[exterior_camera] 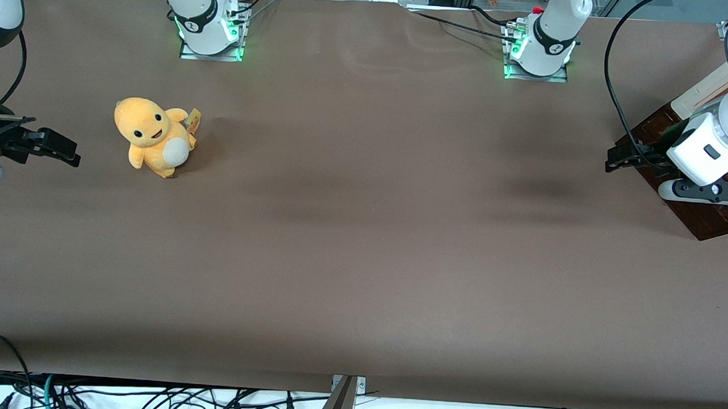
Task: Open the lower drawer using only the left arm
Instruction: 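Move the open left gripper toward the silver handle of the lower drawer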
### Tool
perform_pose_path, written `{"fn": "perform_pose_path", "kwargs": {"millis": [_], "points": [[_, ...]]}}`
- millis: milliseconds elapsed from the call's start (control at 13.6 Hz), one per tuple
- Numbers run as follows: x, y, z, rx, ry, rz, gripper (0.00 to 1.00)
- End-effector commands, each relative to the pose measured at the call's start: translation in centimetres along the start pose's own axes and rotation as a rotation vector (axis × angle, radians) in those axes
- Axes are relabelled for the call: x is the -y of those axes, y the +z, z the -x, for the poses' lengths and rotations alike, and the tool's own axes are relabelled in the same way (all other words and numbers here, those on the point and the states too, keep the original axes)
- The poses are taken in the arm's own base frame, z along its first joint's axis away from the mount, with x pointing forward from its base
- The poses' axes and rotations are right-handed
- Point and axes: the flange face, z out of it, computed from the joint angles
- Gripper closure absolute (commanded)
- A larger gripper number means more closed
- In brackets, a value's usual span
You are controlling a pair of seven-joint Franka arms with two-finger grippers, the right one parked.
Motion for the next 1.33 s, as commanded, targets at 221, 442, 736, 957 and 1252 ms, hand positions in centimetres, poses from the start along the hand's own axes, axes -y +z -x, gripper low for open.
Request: {"fn": "perform_pose_path", "kwargs": {"millis": [221,442,736,957,1252], "points": [[1.1,3.3,-2.8,0.053,-0.040,-0.294,0.00],[2.4,7.3,-4.1,0.125,-0.119,-0.440,0.00],[4.4,12.8,-4.7,0.227,-0.361,-0.666,0.00],[4.9,18.8,-5.3,0.280,-0.497,-0.861,0.00],[5.7,26.3,-5.4,0.287,-0.733,-1.053,0.00]]}}
